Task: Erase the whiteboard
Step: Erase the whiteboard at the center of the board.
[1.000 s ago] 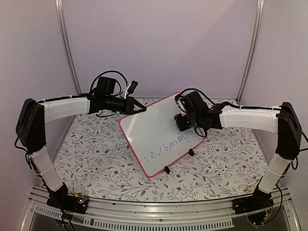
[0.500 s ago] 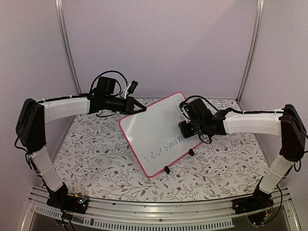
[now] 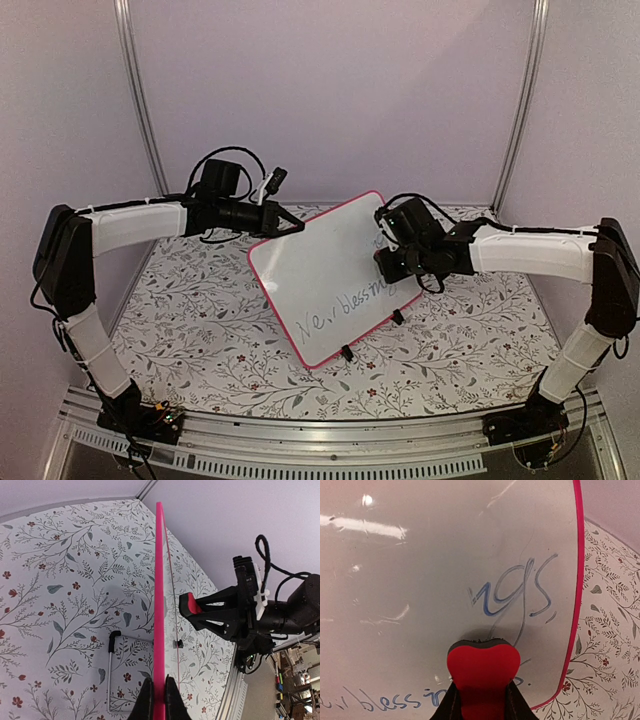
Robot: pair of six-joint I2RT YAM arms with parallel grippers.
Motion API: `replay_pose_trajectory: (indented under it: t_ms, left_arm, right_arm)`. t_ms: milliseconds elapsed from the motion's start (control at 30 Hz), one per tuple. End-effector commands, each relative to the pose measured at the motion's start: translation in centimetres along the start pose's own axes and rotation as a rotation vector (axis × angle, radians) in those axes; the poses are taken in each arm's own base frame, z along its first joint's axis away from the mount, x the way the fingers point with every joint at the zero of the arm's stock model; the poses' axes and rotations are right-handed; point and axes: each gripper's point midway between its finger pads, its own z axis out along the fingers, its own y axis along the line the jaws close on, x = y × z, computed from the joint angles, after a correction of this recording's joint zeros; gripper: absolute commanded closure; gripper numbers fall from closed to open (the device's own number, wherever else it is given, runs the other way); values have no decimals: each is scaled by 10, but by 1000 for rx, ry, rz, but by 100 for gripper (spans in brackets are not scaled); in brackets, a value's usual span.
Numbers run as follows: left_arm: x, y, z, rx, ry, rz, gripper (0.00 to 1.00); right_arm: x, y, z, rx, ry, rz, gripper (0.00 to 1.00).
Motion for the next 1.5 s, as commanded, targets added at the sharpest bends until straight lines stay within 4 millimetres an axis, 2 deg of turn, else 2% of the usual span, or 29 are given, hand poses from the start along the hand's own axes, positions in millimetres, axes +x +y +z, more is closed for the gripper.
replay_pose_trajectory:
  t_ms: [0, 200, 400, 567, 933, 1467]
  left_arm:
    - [6, -4, 7, -11, 15, 45, 100]
    - [5, -5, 6, -10, 13, 49, 100]
    - [4, -5, 5, -10, 9, 53, 100]
    - [3, -4, 4, -12, 8, 50, 100]
    - [4, -1, 5, -15, 10, 46, 100]
    - [4, -2, 4, -15, 10, 46, 100]
  right_arm:
    - [-44, -8, -18, 28, -88, -1, 100]
    - [-62, -13, -7, 45, -99, -10, 100]
    - [-63, -14, 10, 31, -73, -12, 100]
    - [-51, -7, 18, -3, -37, -15, 100]
    - [-11, 0, 26, -56, 35, 4, 100]
    - [18, -2, 25, -41, 82, 6, 100]
